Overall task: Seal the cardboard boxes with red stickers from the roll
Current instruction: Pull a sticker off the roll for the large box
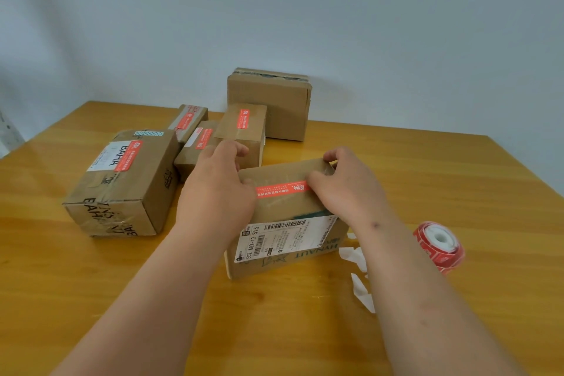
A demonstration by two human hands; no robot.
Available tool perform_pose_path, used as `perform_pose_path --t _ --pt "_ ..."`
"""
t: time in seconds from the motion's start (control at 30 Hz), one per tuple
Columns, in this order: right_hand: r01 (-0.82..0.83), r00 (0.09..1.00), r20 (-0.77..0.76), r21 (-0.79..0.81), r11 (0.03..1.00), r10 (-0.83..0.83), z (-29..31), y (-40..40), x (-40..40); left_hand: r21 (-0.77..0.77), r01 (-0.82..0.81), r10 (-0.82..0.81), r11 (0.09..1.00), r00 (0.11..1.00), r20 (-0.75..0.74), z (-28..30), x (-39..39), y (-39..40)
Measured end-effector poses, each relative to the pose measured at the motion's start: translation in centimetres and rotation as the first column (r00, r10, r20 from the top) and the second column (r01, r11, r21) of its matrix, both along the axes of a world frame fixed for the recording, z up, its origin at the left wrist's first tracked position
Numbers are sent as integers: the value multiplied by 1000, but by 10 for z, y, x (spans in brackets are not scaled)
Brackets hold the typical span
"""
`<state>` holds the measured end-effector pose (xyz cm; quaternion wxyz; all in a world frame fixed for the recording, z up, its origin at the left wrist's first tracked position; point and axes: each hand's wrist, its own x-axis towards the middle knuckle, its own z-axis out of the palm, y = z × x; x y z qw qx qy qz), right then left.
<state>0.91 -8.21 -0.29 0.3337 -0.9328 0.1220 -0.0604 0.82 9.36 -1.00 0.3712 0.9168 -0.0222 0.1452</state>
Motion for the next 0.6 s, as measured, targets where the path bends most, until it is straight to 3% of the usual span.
perform_pose_path --t 0.47,0.6 --pt "-72 997 14 67 995 71 -5 -3 -14 -82 45 -44 996 999 7 -5 -9 5" --pt "-74 997 11 113 991 73 -3 -6 -24 -140 -4 12 990 998 58 -6 -14 9"
